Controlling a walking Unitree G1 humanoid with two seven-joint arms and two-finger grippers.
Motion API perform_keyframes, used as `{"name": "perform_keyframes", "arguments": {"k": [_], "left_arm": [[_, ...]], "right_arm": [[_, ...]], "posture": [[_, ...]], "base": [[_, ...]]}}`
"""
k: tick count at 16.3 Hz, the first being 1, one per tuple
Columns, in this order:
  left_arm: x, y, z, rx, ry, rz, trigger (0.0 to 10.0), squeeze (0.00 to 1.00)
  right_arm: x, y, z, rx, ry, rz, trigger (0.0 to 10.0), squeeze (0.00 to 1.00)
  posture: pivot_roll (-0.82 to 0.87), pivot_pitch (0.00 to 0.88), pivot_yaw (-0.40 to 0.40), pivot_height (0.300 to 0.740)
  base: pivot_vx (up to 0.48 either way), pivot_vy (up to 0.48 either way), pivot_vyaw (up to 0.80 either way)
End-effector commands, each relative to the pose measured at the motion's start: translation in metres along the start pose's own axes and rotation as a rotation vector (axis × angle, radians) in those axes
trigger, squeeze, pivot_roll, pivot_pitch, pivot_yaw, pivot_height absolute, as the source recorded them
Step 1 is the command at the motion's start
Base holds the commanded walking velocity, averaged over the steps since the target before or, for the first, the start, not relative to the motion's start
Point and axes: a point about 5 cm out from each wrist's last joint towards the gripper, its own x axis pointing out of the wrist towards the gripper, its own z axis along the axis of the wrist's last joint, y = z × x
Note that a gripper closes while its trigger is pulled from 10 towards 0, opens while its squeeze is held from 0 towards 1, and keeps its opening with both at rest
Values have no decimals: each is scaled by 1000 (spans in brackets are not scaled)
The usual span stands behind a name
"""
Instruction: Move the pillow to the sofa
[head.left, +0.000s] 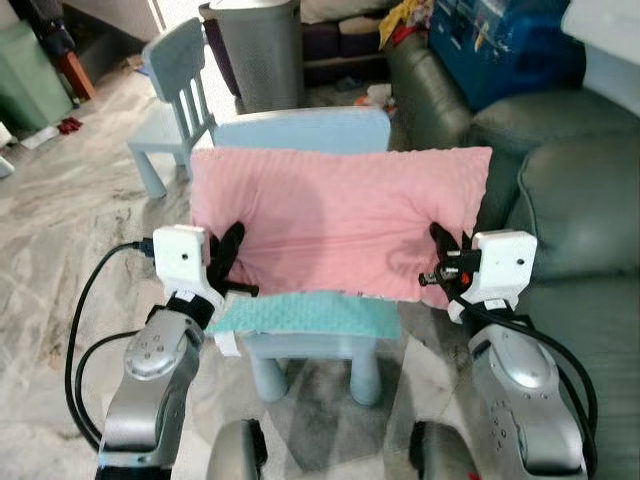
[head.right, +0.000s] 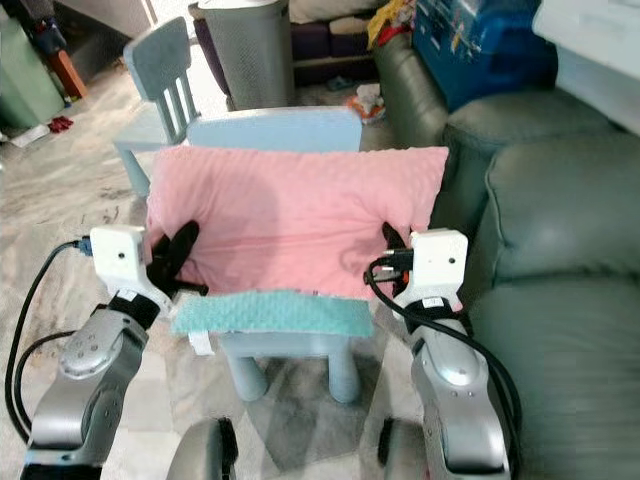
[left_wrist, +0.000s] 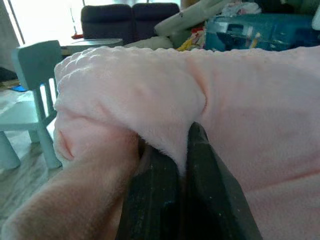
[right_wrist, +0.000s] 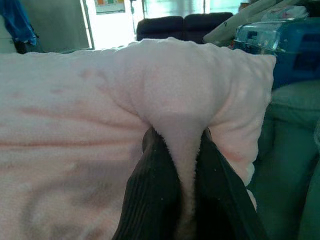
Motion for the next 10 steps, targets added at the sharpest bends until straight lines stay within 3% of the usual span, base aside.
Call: {"name": "perform_keyframes", "arguments": {"k": [1,8,10], "left_arm": [[-2,8,-1,14,1,24,10000,0],[9,5,1,2,-16,27,10000,0],[10,3,0,-2,-17,21,10000,0]], "right_arm": [[2,-4,11,-3,-48,-22,10000,0],[6,-5,17,-9,-66,-22,10000,0],[7,-5,19,-11,-72,-21,10000,0]], "posture": [[-106,0,108,663],[-116,0,106,736],[-118,0,106,740]], "base": [[0,0,0],[0,0,0],[0,0,0]]}}
